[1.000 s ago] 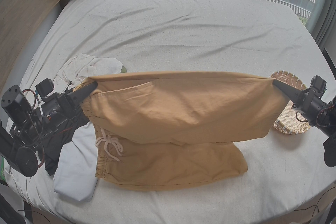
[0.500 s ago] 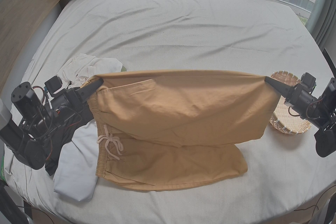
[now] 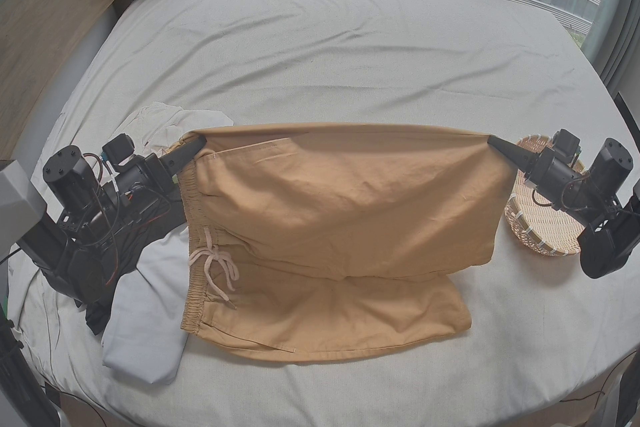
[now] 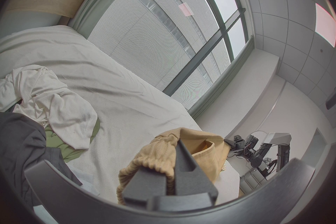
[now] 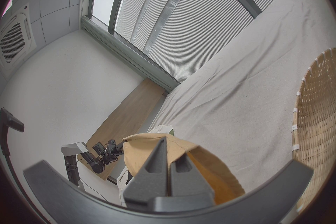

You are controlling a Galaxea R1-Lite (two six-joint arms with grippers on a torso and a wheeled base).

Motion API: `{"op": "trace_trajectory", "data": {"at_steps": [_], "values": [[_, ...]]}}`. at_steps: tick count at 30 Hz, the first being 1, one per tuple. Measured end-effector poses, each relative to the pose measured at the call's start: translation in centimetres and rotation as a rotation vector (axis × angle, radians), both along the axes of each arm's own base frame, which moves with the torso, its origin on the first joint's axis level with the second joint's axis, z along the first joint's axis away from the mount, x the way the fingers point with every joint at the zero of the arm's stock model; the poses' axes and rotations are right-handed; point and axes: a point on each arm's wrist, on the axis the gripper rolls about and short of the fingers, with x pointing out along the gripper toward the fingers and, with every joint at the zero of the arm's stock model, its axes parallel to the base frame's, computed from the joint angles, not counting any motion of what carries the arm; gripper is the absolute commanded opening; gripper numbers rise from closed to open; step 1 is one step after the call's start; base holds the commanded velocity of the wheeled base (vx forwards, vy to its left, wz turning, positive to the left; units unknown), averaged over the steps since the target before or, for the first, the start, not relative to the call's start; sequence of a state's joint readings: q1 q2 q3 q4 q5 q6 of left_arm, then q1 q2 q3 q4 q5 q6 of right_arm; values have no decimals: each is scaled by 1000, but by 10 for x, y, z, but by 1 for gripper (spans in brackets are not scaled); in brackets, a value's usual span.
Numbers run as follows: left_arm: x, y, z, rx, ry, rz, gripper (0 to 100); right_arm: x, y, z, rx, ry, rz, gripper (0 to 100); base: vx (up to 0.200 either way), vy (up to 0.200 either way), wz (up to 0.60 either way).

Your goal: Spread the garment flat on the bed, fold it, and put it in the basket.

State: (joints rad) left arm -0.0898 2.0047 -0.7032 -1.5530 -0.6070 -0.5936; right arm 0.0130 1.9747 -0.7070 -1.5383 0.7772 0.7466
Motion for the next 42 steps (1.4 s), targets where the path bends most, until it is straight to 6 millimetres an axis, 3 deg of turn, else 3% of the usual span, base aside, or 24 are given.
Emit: {"op": "trace_trajectory", "data": {"at_steps": [12,25,26,27,36,42], "values": [[27,-2,-7,-24,-16,60,0,38,3,-7,6,-41,-10,0,0,0,0],[51,-2,-19,-42,-22,106,0,54,5,-23,6,-25,-7,0,0,0,0],[51,-3,-20,-42,-19,105,100,56,5,-24,6,-24,-8,0,0,0,0],[52,-3,-21,-42,-17,105,100,57,5,-25,6,-24,-9,100,0,0,0],[59,-8,-25,-87,10,105,100,64,5,-30,14,-25,-48,100,0,0,0],[61,-8,-30,-94,39,134,100,59,8,-35,-7,-18,-49,100,0,0,0]]}}
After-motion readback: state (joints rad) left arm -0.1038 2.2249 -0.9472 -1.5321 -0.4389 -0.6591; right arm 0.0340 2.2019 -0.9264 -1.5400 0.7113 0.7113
